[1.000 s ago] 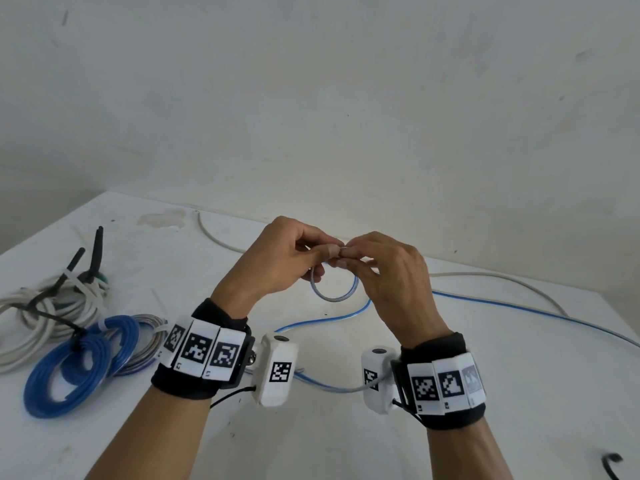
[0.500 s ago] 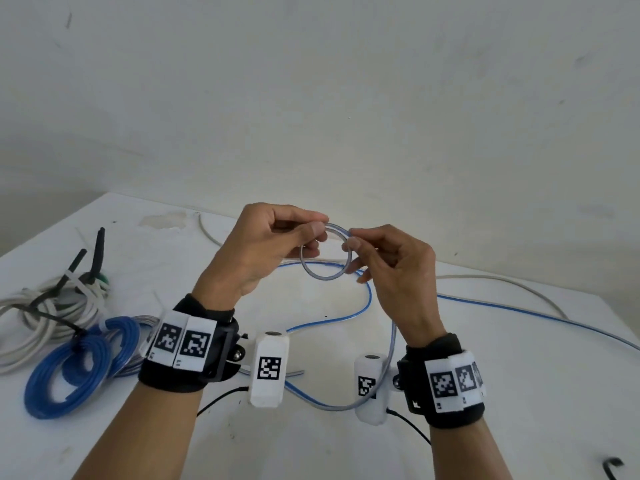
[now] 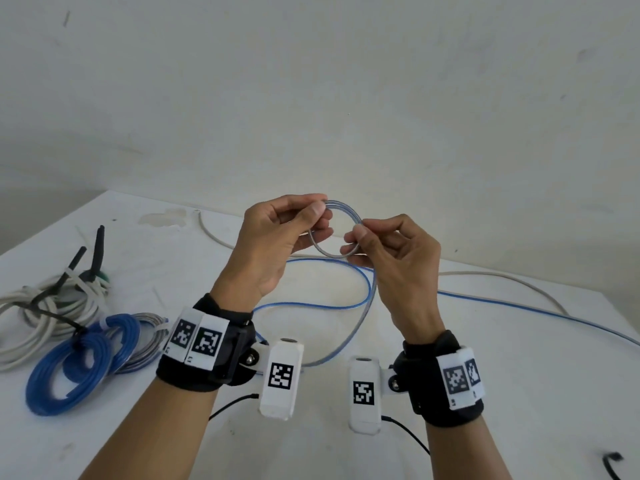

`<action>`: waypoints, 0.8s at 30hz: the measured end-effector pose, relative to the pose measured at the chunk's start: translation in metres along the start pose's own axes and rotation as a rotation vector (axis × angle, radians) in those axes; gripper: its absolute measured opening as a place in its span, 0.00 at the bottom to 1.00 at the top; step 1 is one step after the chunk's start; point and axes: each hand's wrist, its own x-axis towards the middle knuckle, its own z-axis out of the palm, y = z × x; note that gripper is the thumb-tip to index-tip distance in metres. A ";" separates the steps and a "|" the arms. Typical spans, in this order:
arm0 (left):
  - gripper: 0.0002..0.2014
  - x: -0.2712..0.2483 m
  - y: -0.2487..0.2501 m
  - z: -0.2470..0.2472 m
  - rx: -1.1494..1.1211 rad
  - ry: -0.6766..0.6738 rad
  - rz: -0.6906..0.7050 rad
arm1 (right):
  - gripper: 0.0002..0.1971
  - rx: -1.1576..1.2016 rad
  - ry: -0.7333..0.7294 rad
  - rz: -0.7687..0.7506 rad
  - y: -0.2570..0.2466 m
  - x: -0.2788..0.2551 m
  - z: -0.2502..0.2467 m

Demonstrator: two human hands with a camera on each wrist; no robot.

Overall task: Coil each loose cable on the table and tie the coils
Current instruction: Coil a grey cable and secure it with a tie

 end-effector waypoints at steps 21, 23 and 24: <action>0.23 -0.009 0.009 0.012 0.247 -0.232 -0.248 | 0.05 -0.282 -0.073 -0.138 -0.009 -0.004 0.003; 0.22 -0.008 0.010 0.012 0.152 -0.166 -0.224 | 0.05 -0.219 -0.048 -0.107 -0.011 -0.007 0.008; 0.22 -0.008 0.010 0.014 0.123 -0.137 -0.214 | 0.04 -0.197 -0.038 -0.095 -0.011 -0.008 0.010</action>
